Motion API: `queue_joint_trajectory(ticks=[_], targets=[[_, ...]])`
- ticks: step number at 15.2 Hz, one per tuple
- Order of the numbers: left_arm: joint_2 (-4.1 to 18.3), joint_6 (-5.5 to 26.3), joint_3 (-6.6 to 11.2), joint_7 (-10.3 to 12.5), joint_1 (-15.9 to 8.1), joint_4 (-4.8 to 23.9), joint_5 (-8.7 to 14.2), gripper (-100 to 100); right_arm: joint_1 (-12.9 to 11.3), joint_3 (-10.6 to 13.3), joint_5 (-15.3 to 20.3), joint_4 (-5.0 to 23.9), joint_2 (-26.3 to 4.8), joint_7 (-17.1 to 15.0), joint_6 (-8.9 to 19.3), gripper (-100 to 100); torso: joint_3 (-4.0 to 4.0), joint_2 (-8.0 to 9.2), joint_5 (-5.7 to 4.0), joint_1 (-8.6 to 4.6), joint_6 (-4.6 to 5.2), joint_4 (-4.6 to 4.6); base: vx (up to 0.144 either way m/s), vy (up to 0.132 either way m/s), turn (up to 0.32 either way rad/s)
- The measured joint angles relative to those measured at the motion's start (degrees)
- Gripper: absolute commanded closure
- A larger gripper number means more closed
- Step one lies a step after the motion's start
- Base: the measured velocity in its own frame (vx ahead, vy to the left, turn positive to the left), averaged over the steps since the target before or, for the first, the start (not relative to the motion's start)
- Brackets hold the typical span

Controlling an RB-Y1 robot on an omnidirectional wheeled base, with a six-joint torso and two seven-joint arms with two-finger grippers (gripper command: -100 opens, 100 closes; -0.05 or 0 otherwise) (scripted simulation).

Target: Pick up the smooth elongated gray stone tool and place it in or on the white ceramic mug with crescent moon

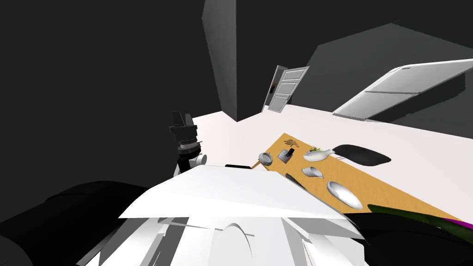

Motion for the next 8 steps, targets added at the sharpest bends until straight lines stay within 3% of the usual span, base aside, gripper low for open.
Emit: queue_joint_trajectory(ticks=[3,8], targets=[[0.0,0.0,0.0,0.0,0.0,0.0,0.0,0,-0.24,0.77,3.03,3.62,-2.03,0.66,-0.61,-100,-0.04,-0.08,0.0,-0.05,-0.06,-0.01,0.033,-0.006,0.273],[0.0,0.0,0.01,0.0,0.01,0.0,0.0,0,0.37,2.11,7.89,6.84,-3.49,1.95,-0.51,-100,-0.06,-0.1,-0.03,-0.11,0.01,-0.02,0.035,-0.022,0.175]])
